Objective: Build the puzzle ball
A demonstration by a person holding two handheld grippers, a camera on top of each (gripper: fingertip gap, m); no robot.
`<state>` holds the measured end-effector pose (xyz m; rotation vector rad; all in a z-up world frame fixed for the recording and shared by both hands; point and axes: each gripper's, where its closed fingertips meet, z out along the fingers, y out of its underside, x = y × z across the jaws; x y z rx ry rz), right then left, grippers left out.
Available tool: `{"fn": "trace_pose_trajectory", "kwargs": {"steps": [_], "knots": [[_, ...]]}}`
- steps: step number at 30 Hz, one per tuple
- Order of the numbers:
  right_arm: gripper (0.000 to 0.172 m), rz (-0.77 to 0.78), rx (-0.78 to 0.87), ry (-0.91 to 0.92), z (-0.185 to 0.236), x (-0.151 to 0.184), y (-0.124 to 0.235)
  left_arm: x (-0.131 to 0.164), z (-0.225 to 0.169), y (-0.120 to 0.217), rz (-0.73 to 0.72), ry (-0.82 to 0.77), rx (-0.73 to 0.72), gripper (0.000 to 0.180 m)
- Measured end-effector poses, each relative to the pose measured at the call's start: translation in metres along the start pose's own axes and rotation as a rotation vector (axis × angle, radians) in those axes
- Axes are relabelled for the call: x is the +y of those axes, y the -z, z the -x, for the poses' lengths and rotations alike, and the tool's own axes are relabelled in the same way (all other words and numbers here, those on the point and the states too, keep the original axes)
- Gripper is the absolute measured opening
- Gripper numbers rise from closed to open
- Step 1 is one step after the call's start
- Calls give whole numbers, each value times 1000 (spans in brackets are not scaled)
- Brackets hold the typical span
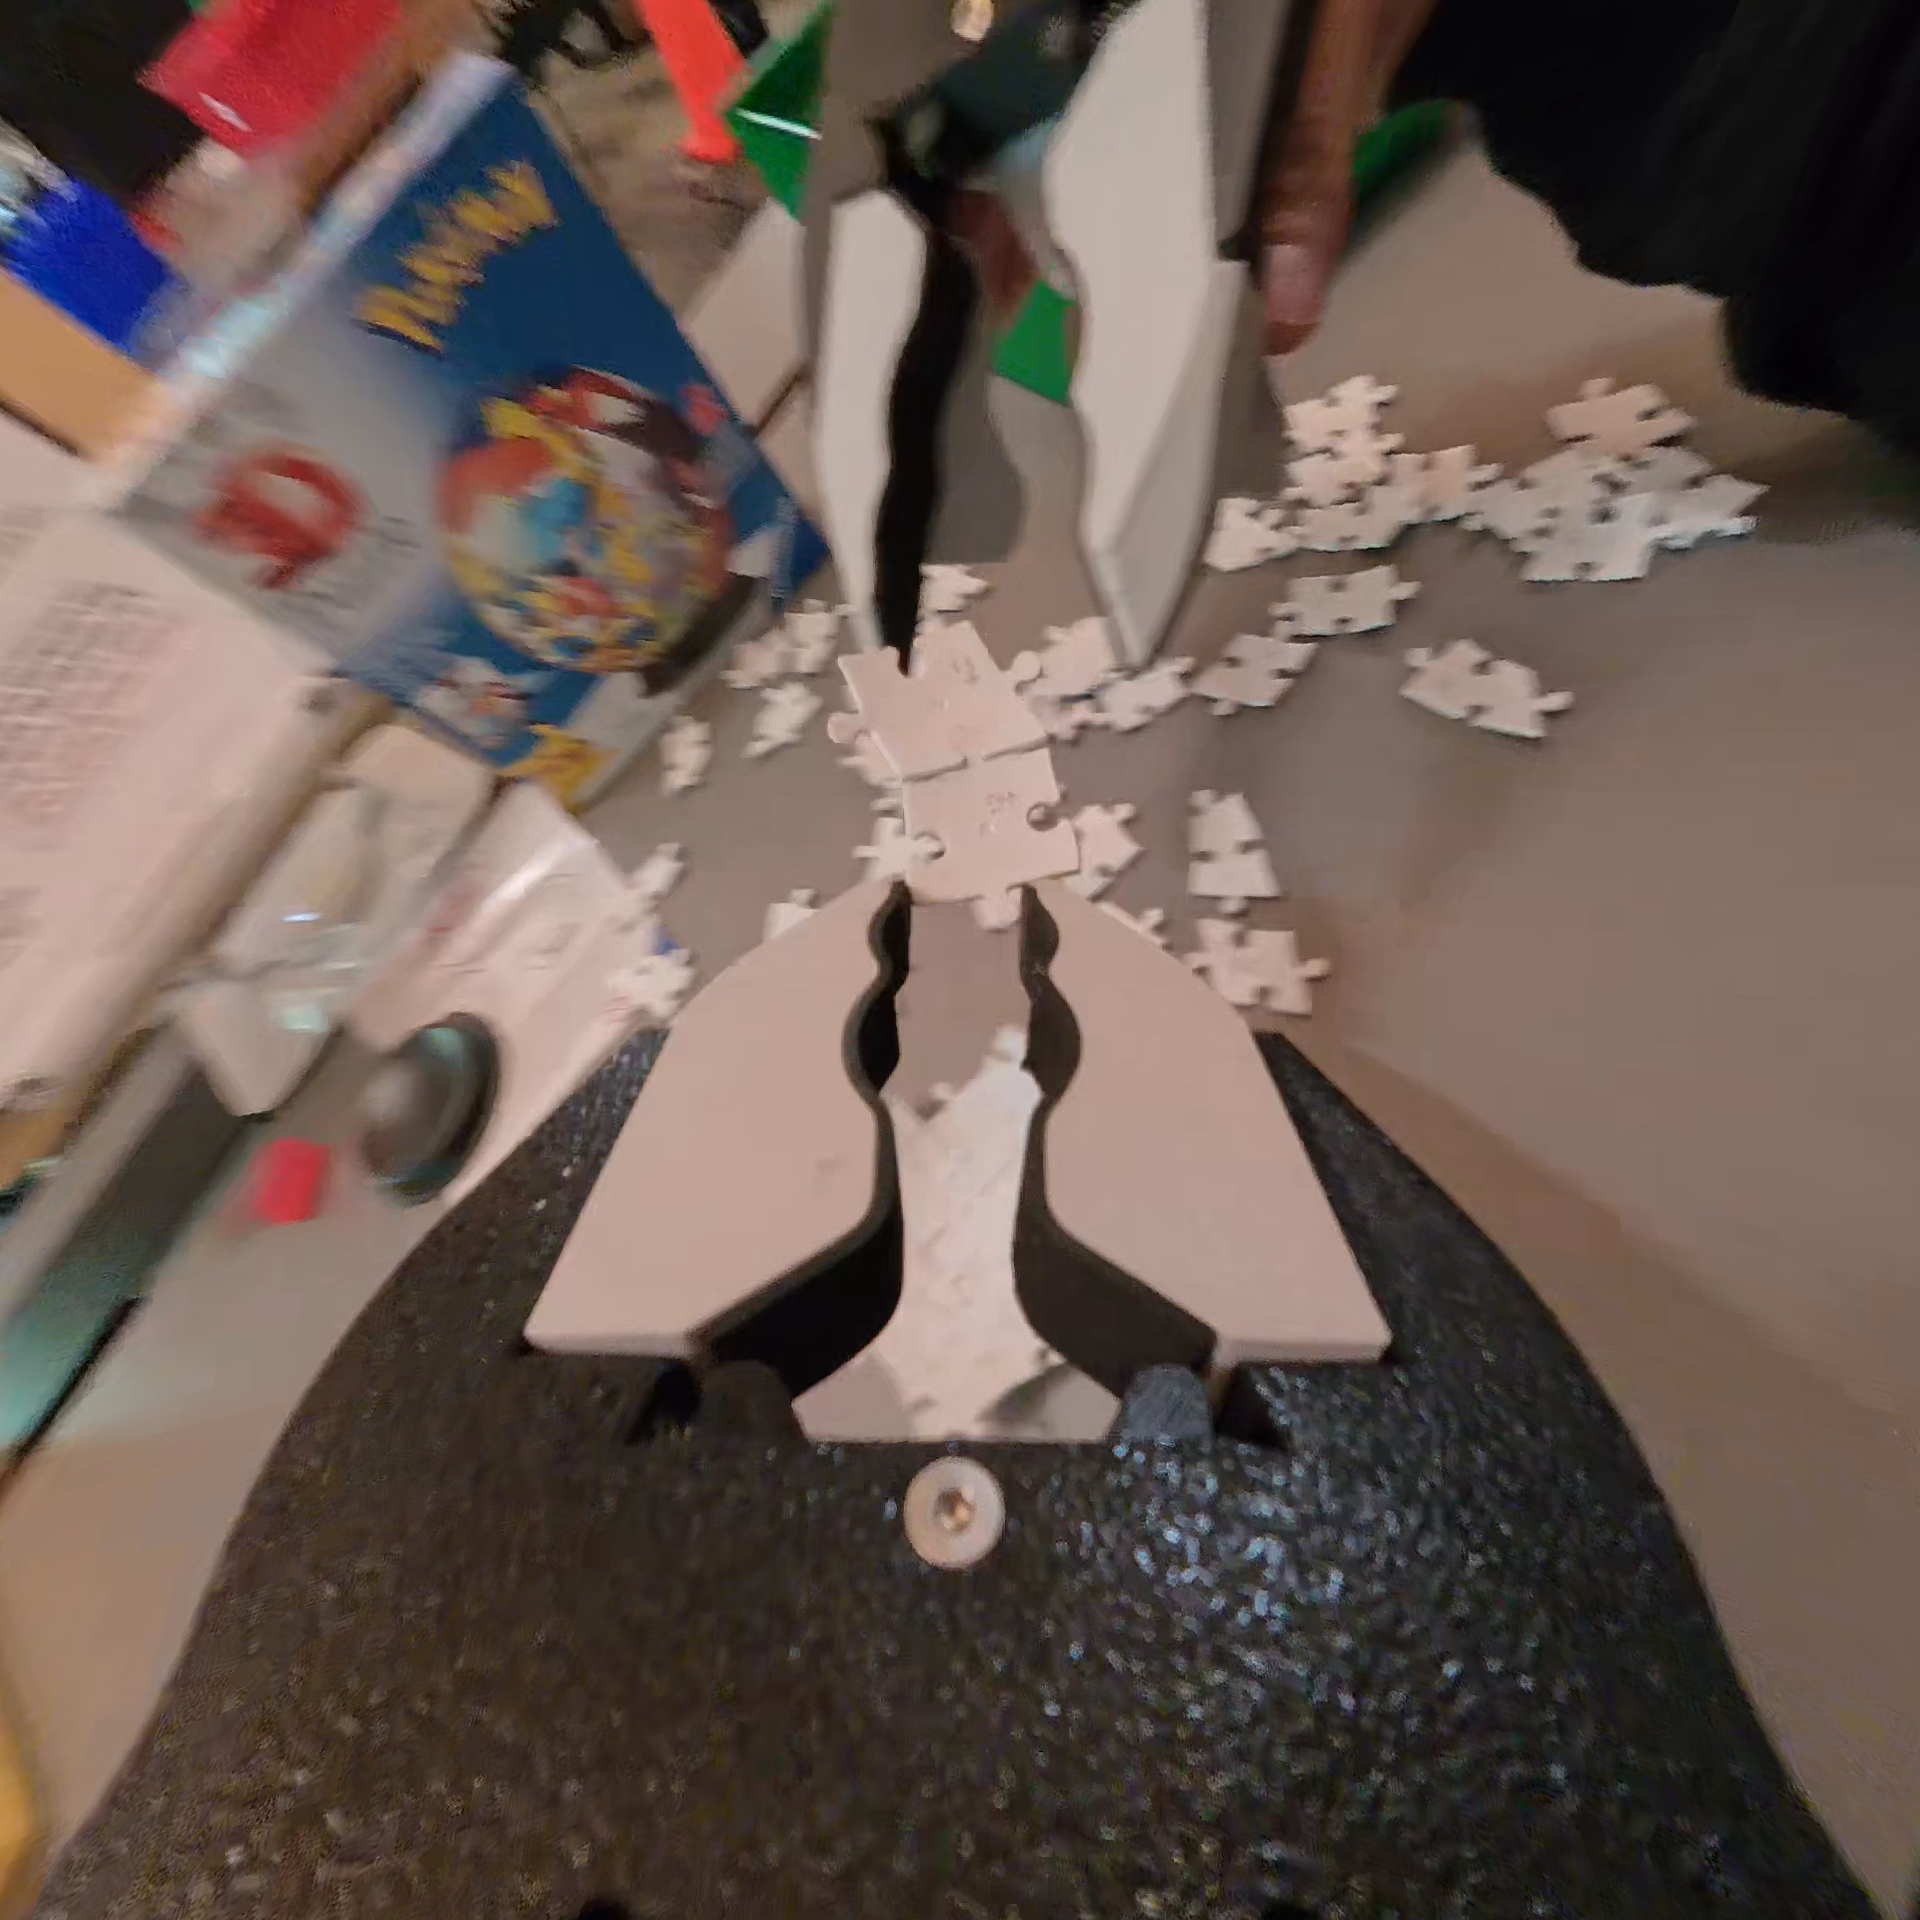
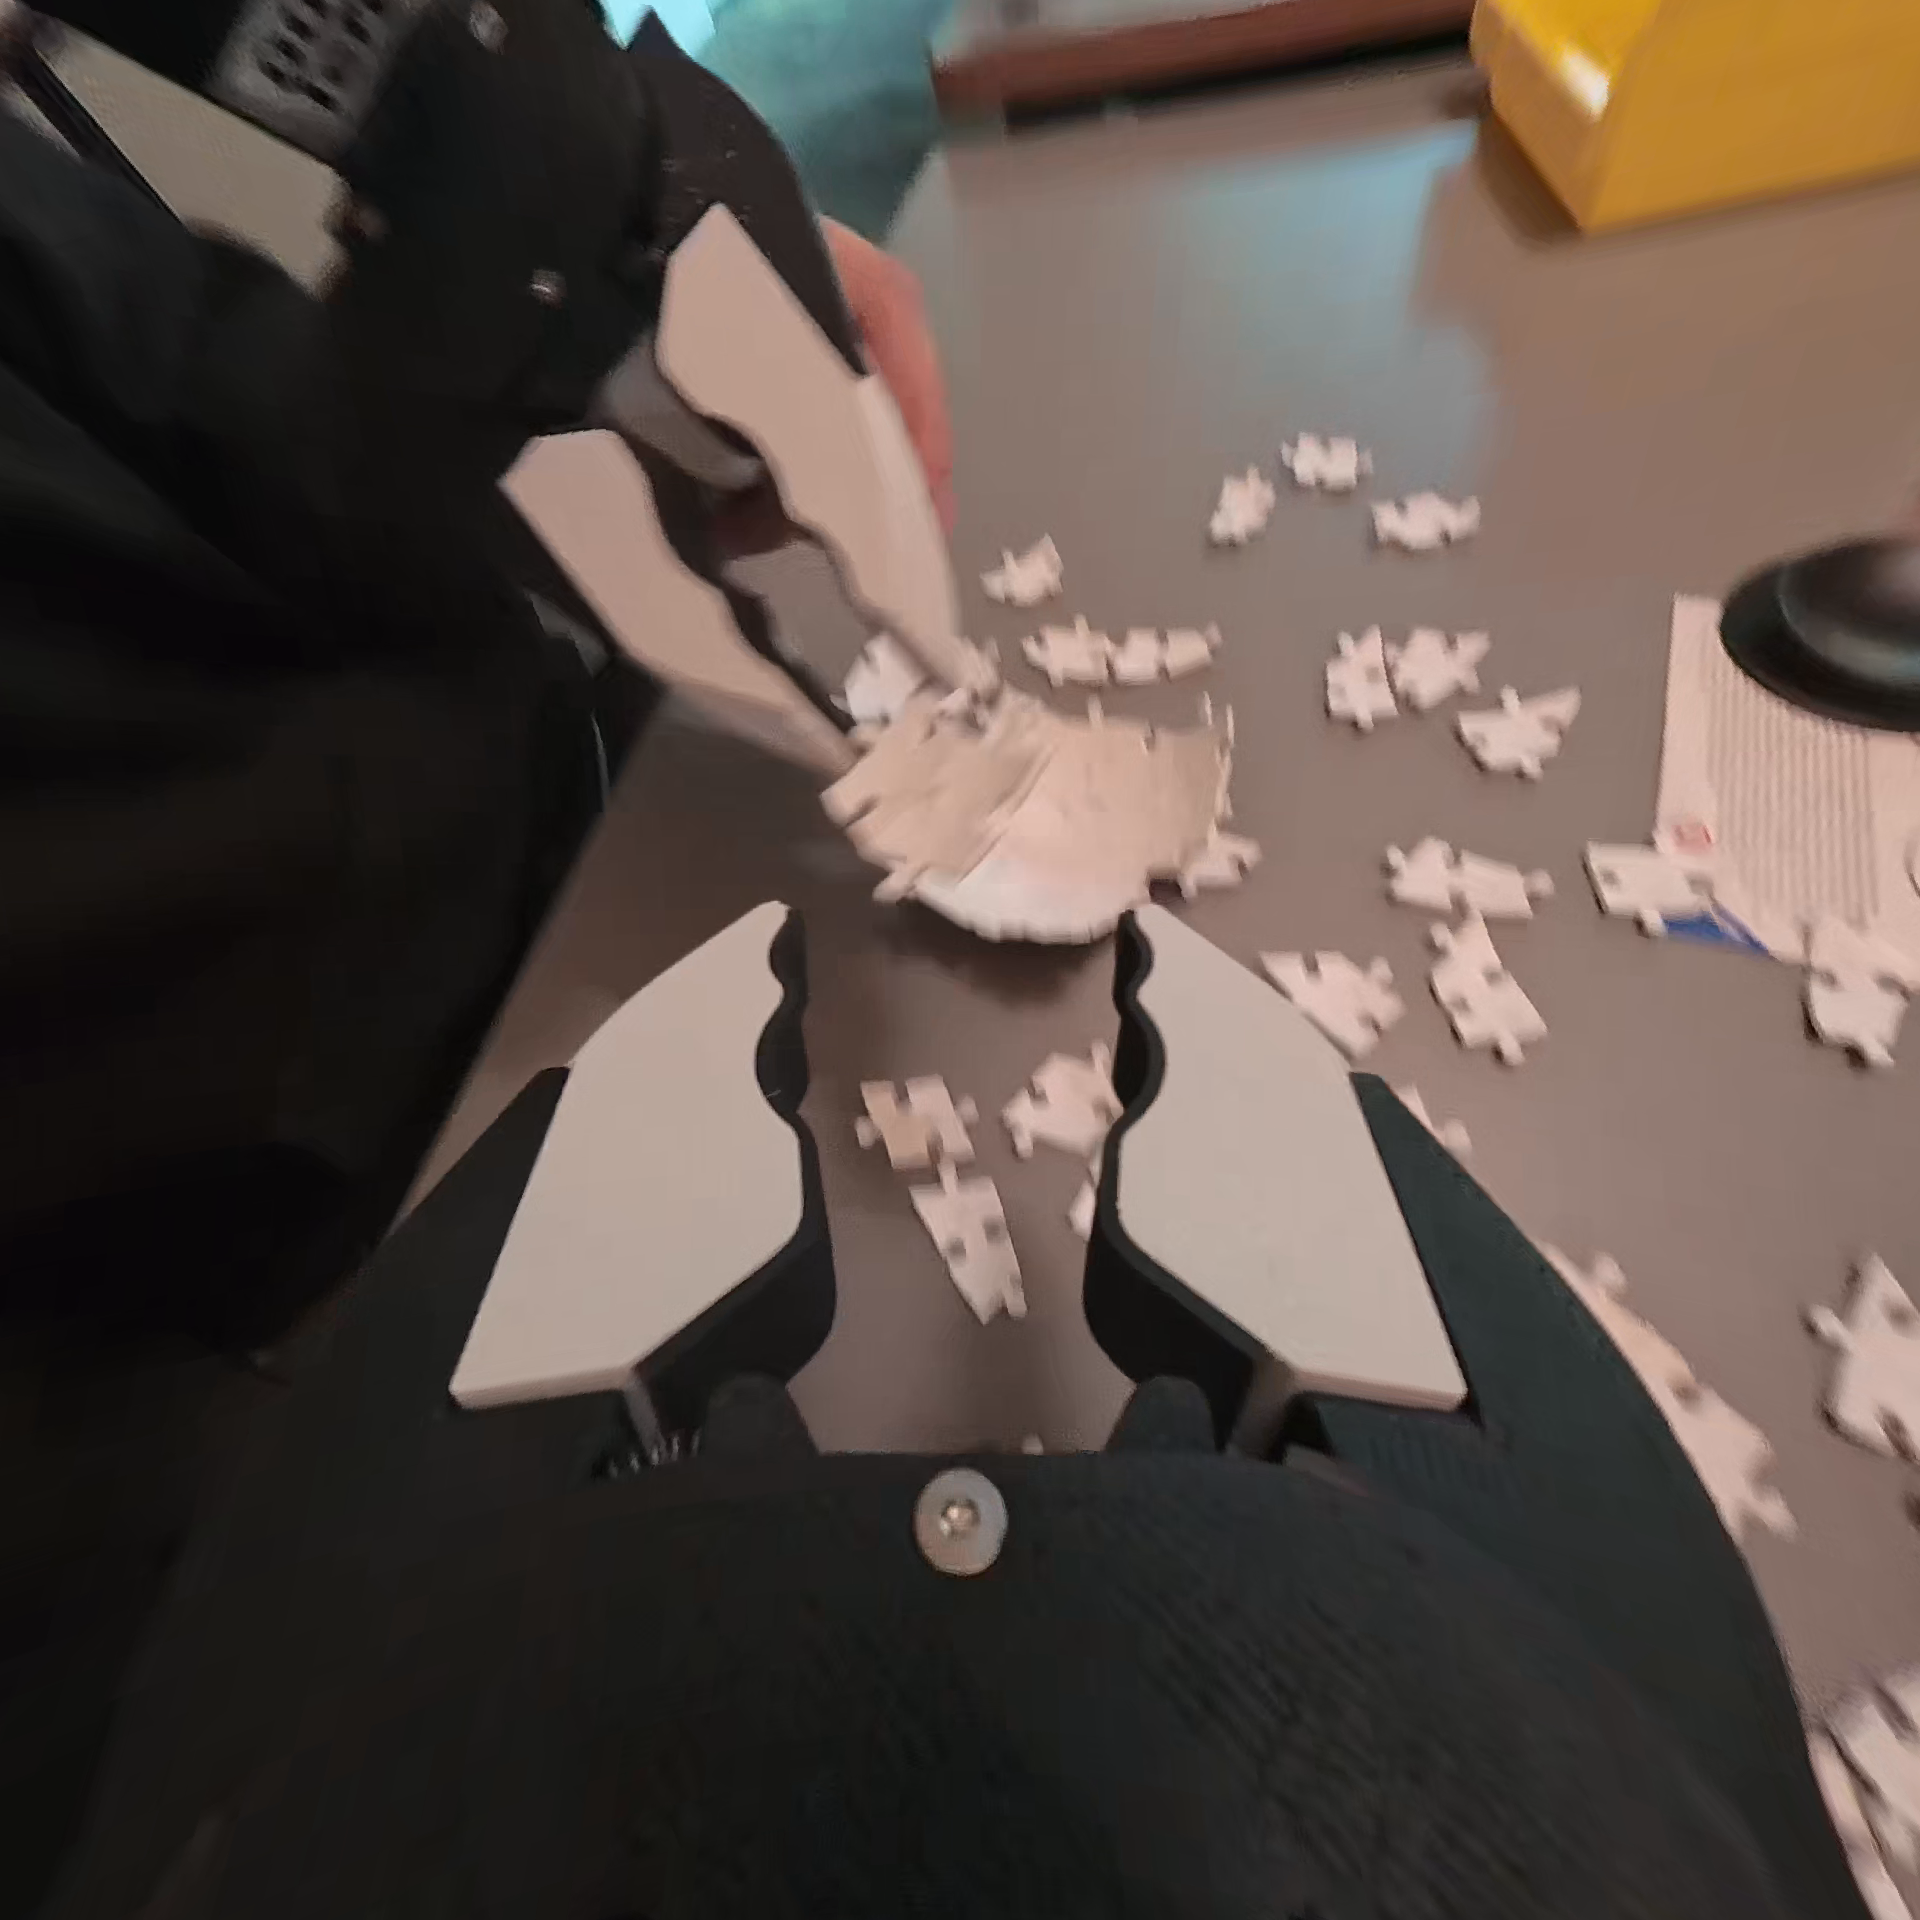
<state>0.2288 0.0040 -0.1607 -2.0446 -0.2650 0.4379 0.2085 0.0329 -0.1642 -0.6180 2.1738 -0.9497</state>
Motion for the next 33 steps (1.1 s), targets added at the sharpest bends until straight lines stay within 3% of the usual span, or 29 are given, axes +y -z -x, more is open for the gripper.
{"fn": "trace_pose_trajectory", "kwargs": {"steps": [1, 4, 7, 12, 17, 20, 23, 27, 33], "knots": [[61, -40, -11, -5, 2, -9, -4, 0, 11, 6, -14, -20, -44, 19], [62, -159, -14, -90, -2, -33, -15, 1, 34, 19, -50, -51, -130, 19], [62, -183, -12, -228, -12, -36, -24, -1, 46, 24, -62, -96, -179, 19], [61, -315, -153, -339, -1, -54, -17, -9, 50, 31, -82, -233, -243, 19], [58, -277, -172, -351, 2, -50, -28, -9, 45, 28, -52, -377, -268, 19], [42, -339, -181, -332, 2, -61, -26, -6, 41, 24, -38, -396, -255, 19], [3, -273, -101, -257, -4, -53, -29, -5, 39, 23, -43, -388, -244, 19], [3, -233, 20, -139, -12, -52, -29, -1, 41, 22, -47, -294, -217, 20], [2, -306, 78, 17, -11, -66, -21, -11, 44, 29, -217, 149, -61, 23]]}}
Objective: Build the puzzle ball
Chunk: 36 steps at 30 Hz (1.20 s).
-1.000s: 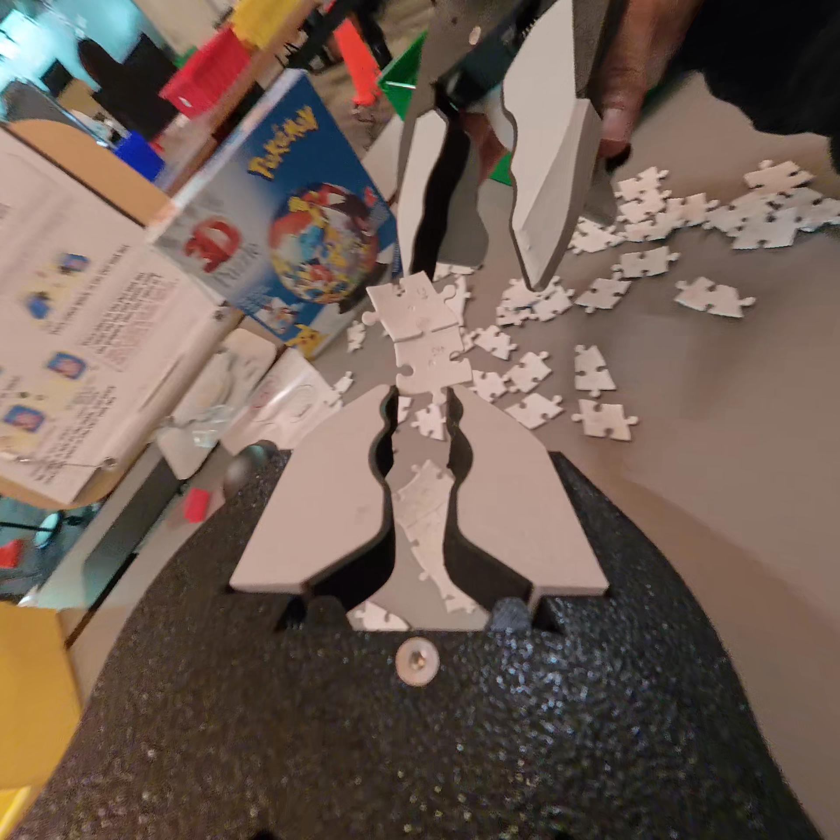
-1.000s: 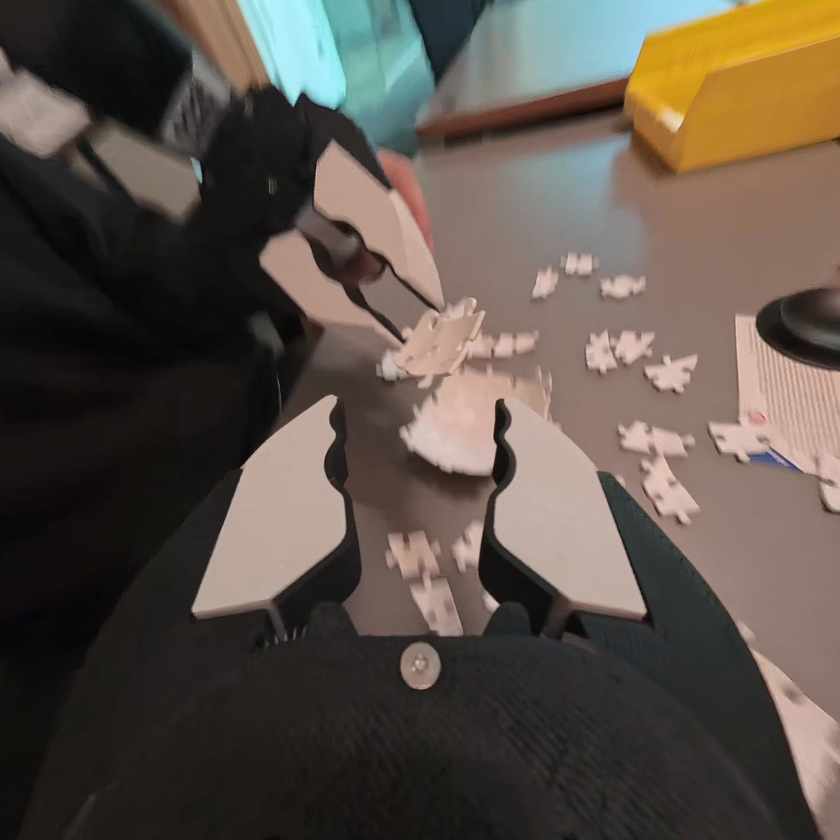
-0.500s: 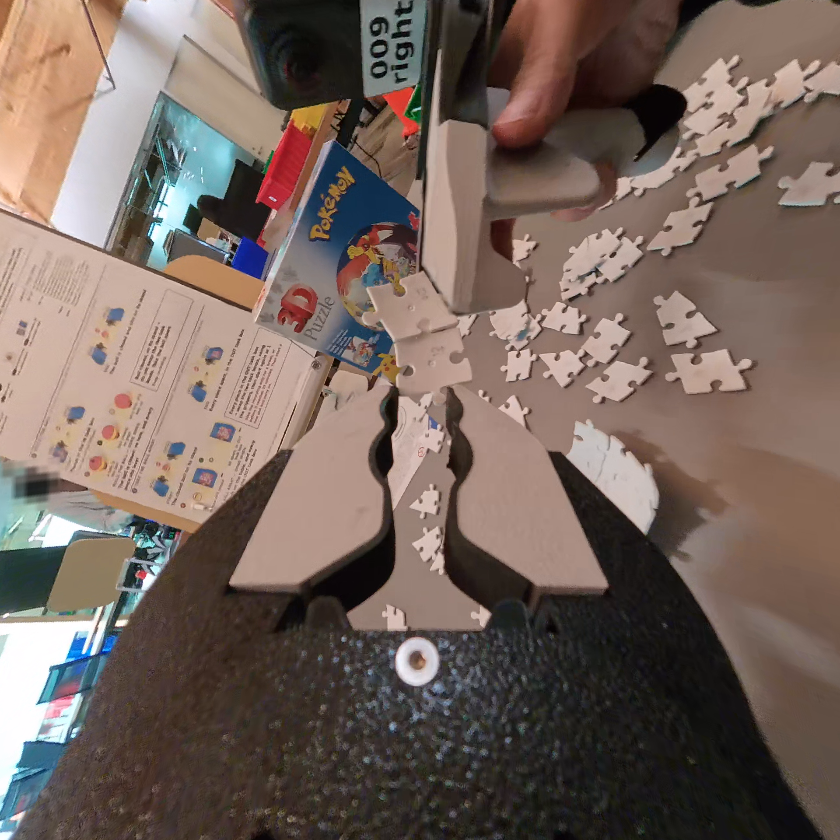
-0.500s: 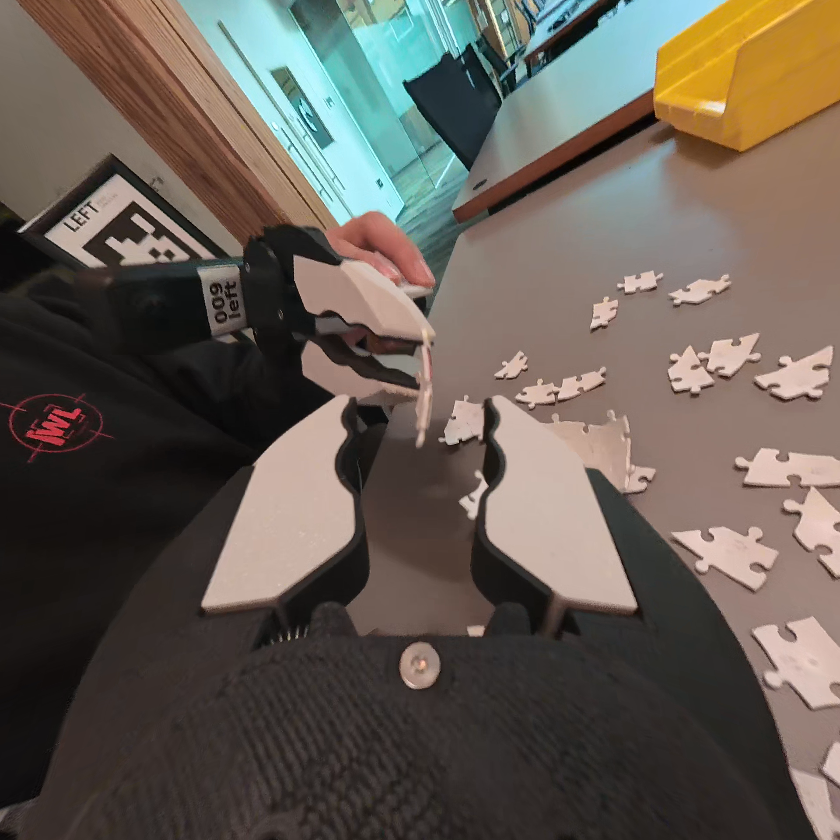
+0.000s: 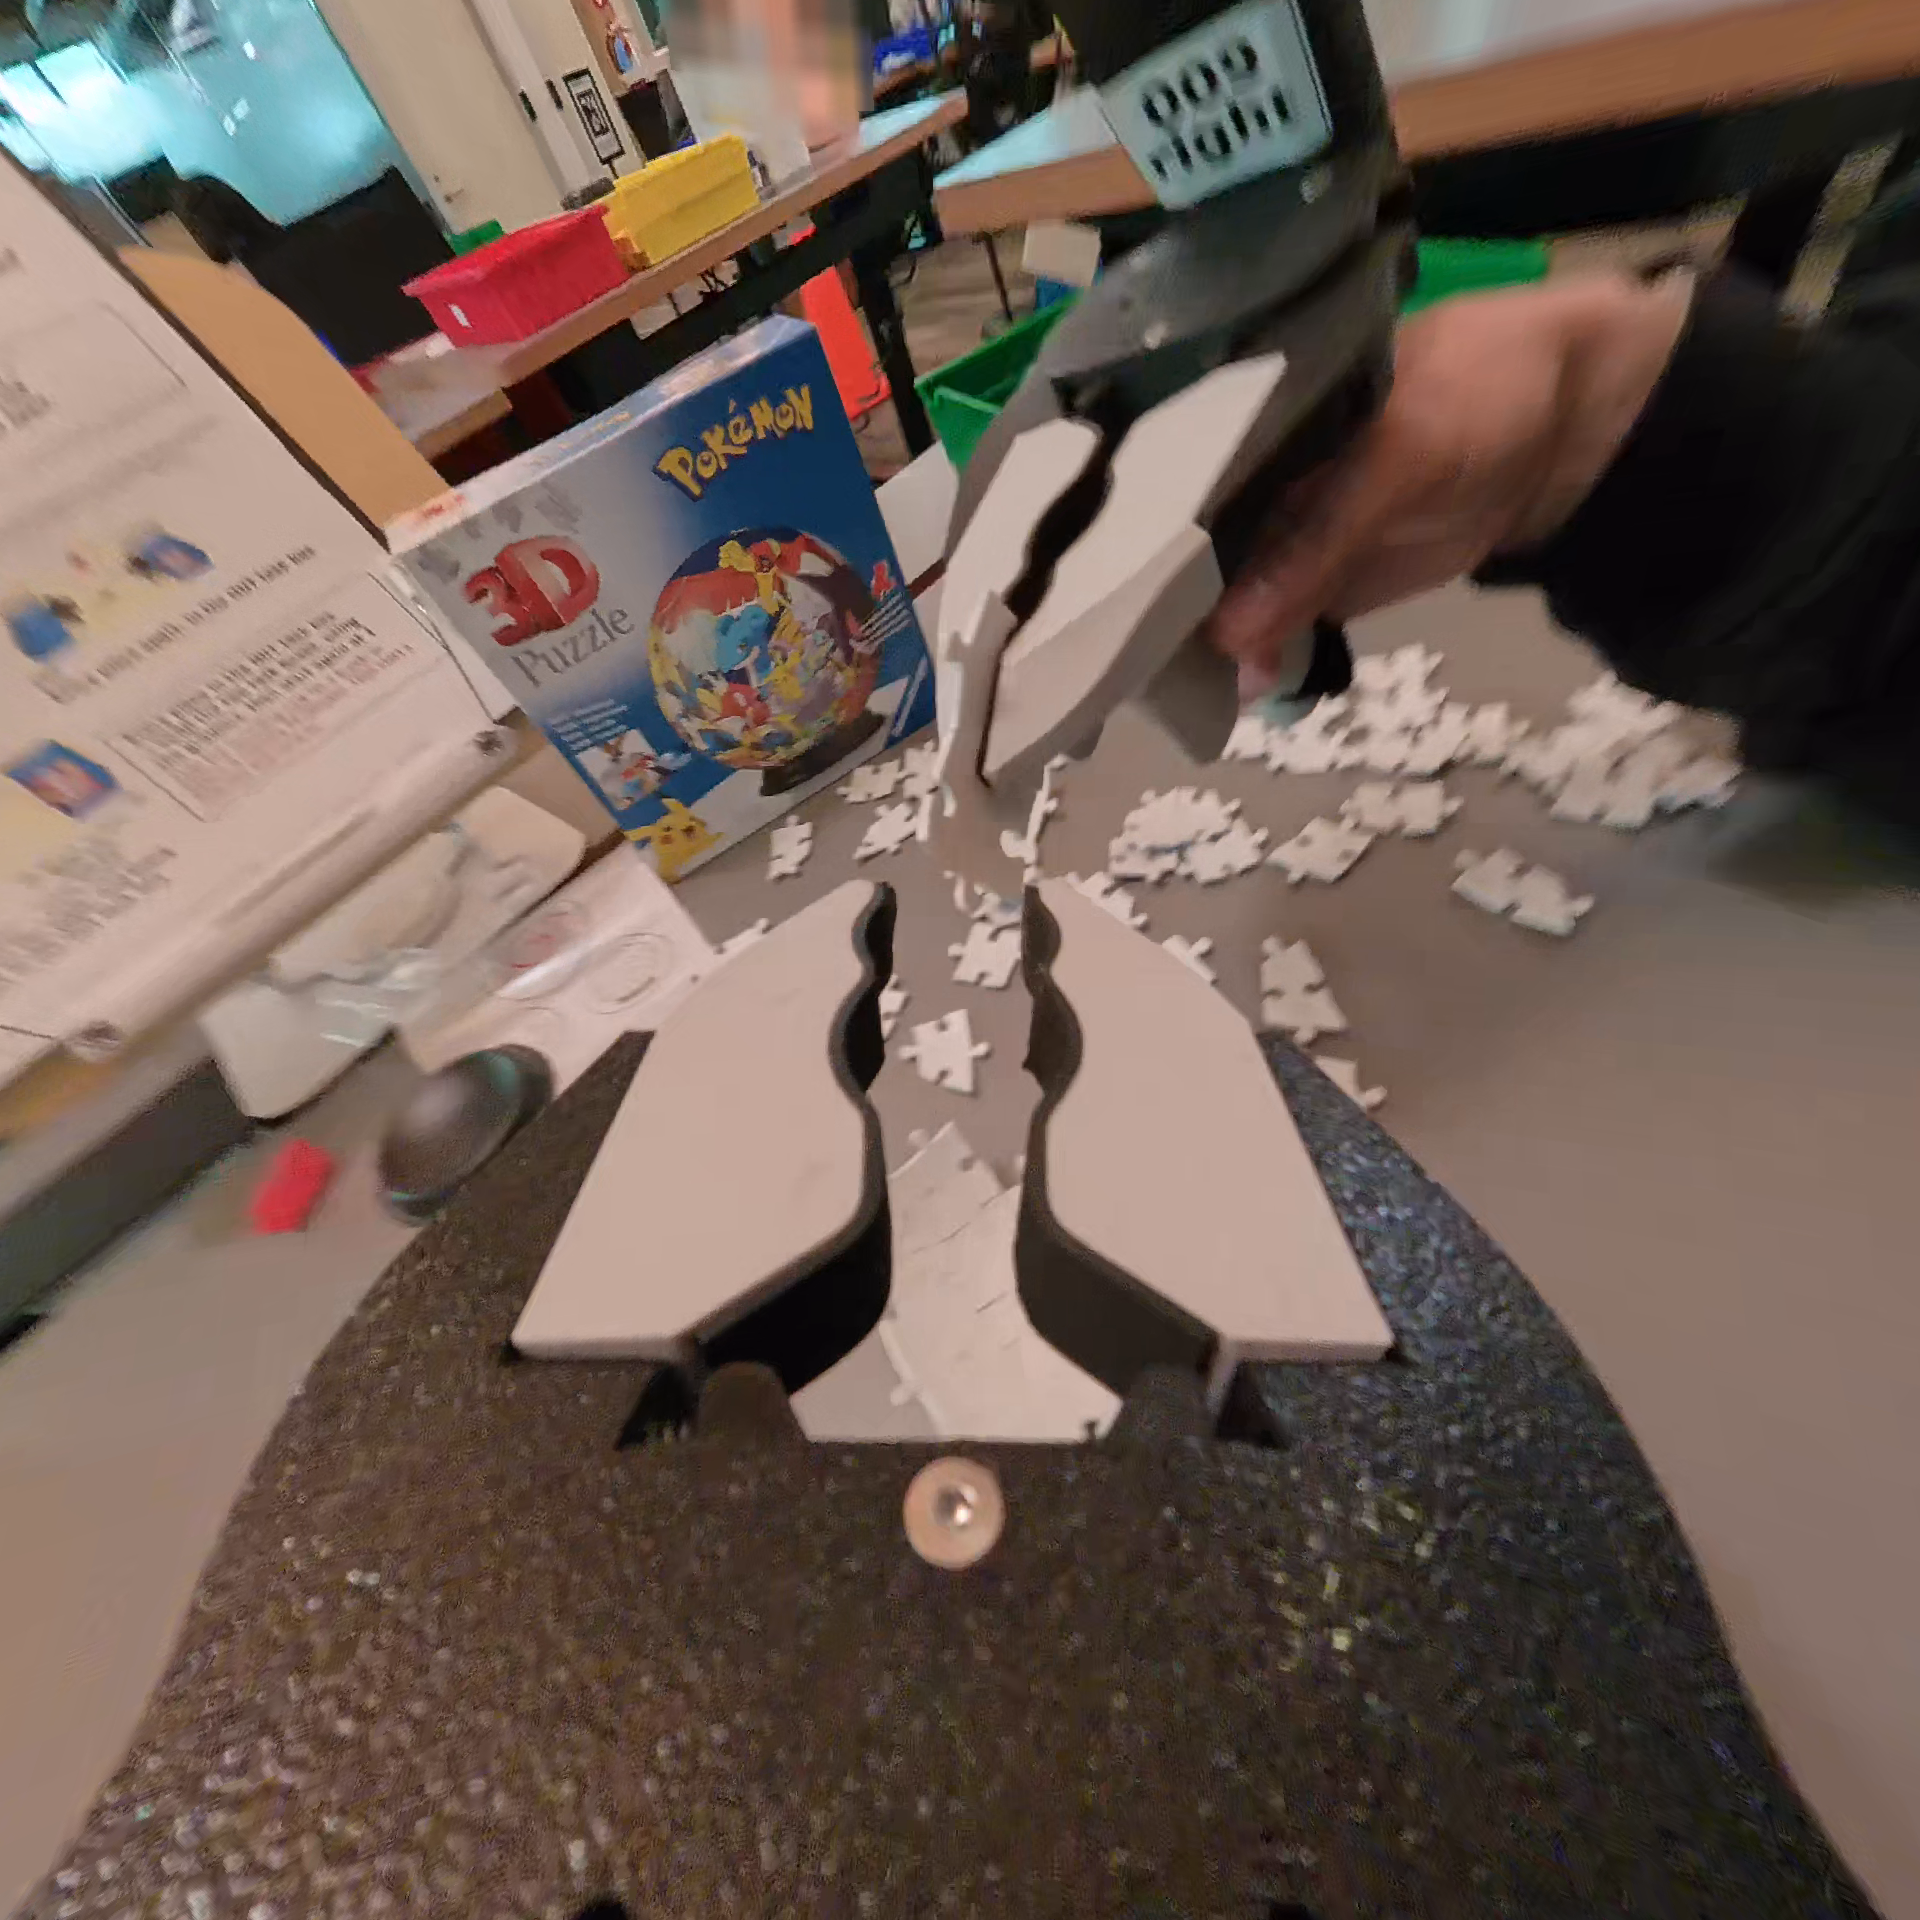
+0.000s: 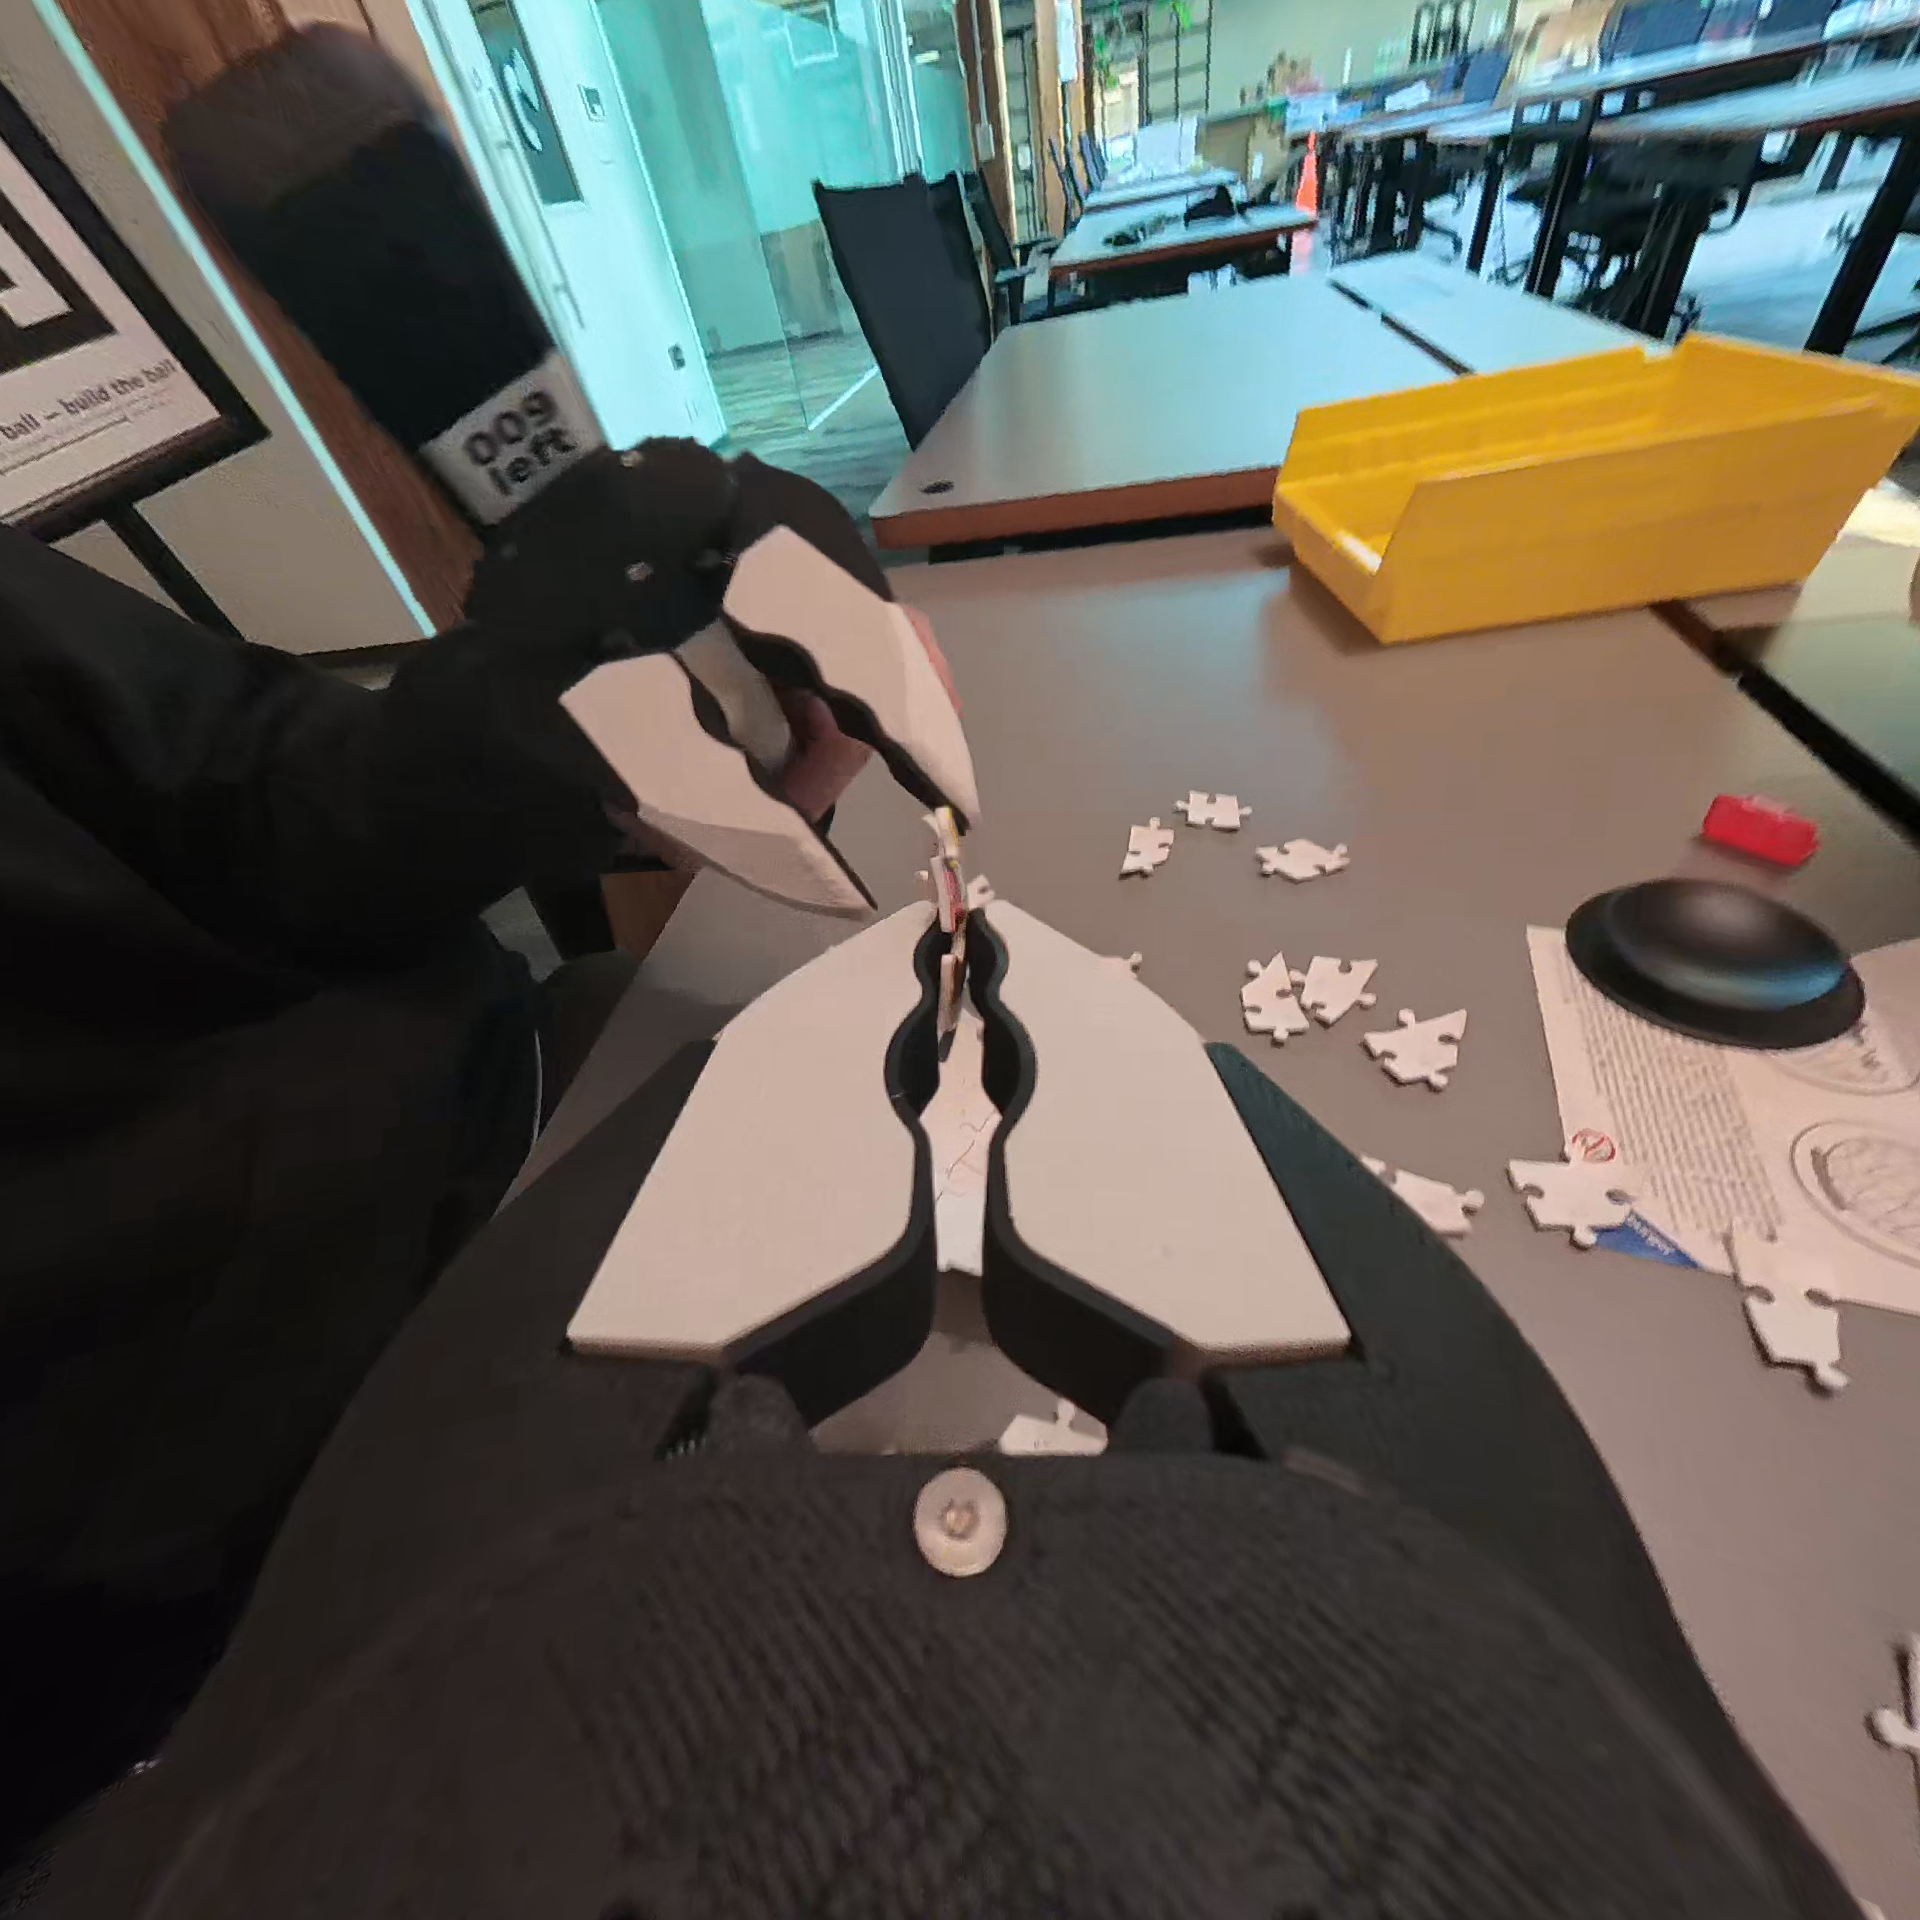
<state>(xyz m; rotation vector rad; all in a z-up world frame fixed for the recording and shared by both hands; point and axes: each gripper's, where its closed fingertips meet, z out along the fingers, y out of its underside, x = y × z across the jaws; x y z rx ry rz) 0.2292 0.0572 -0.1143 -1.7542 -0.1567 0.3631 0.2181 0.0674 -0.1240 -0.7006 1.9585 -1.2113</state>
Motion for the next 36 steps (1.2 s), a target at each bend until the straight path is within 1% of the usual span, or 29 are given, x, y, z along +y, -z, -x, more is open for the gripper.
{"fn": "trace_pose_trajectory", "kwargs": {"steps": [2, 4, 5, 6, 7, 9, 10, 11, 12, 15, 17, 21, 24, 26, 28, 31, 36], "knots": [[3, -32, -21, 52, 6, -5, -1, -4, -1, 1, -30, 112, 52, 23], [2, -47, -26, 101, 11, -8, -3, -8, -4, 1, -52, 181, 100, 24], [2, -44, -27, 119, 12, -8, -4, -11, -4, 1, -65, 201, 111, 21], [2, -37, -22, 131, 13, -7, -4, -13, -4, 2, -80, 213, 114, 8], [2, -34, -12, 136, 12, -7, -5, -15, -3, 2, -91, 222, 112, 2], [3, -32, -14, 133, 14, -5, -3, -15, -4, 2, -88, 231, 124, 2], [9, -15, -10, 139, 13, -2, -2, -14, -5, 3, -82, 229, 129, 1], [24, 7, 24, 151, 8, 0, 1, -13, -3, 3, -75, 226, 113, 2], [31, 32, 67, 163, 2, 2, 4, -12, -1, 4, -70, 221, 100, 2], [22, 68, 133, 212, -6, 1, 18, -6, 3, 6, -39, 230, 106, 1], [21, 51, 155, 235, -6, -5, 23, -1, 2, 6, -1, 217, 126, 2], [32, 51, 136, 240, 5, -10, 15, 11, -2, 3, 96, 139, 149, 2], [24, 142, 133, 269, 9, 1, 5, 20, -2, 0, 181, 49, 147, 2], [16, 191, 166, 296, 4, 9, 2, 22, -4, -2, 218, 4, 160, 2], [16, 198, 176, 291, 1, 11, 1, 22, -4, -3, 233, -9, 169, 2], [27, 195, 127, 250, 5, 16, -2, 21, -7, -5, 227, -12, 196, 2], [16, 250, 102, 273, 6, 28, -6, 26, -8, -8, 247, -12, 229, 2]]}}
